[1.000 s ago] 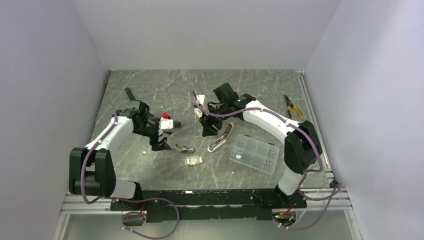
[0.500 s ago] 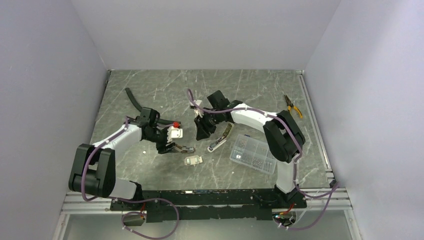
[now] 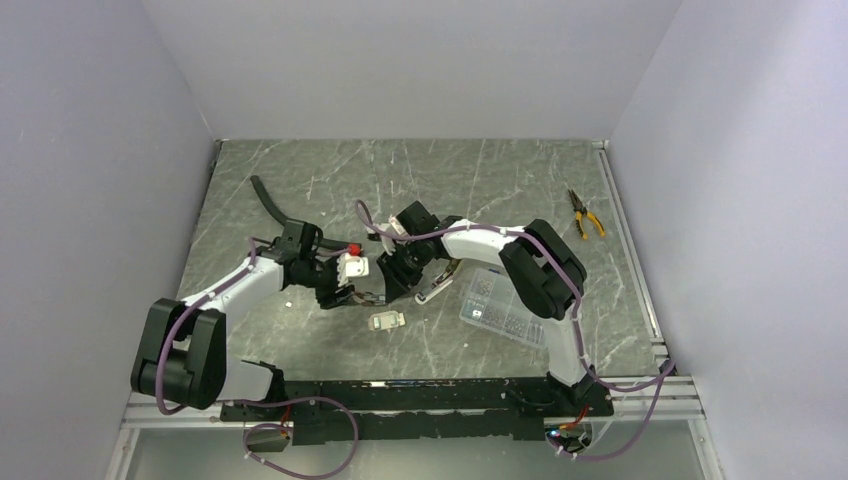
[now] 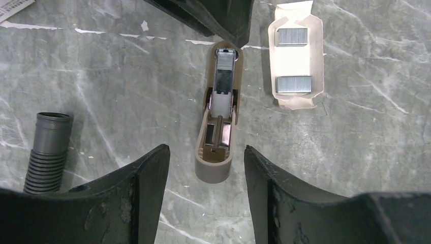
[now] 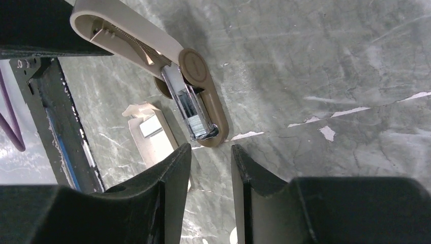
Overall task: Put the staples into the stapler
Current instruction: Close the stapler at the center of the board.
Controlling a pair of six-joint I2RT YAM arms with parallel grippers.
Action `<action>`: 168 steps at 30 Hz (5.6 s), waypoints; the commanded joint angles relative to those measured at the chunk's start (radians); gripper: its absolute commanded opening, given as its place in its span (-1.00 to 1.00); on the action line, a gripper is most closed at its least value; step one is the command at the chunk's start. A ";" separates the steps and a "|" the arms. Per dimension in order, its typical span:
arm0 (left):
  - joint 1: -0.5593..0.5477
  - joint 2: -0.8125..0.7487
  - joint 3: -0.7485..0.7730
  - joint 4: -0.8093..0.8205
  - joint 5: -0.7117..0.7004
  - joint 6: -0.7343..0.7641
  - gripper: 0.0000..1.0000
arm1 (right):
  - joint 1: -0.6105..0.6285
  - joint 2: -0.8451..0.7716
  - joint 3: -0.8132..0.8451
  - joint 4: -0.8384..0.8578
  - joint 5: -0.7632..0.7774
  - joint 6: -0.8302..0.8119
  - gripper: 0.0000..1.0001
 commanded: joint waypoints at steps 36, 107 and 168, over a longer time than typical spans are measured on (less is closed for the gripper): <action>-0.035 -0.048 0.002 -0.011 -0.058 -0.058 0.13 | -0.012 -0.009 0.035 0.047 -0.099 -0.003 -0.37; -0.229 0.121 0.103 0.013 -0.165 -0.222 -0.95 | 0.013 0.103 0.102 0.029 -0.066 0.069 -0.58; -0.179 0.161 0.026 0.149 -0.299 -0.271 0.49 | -0.120 -0.054 0.044 0.031 -0.154 -0.043 -0.39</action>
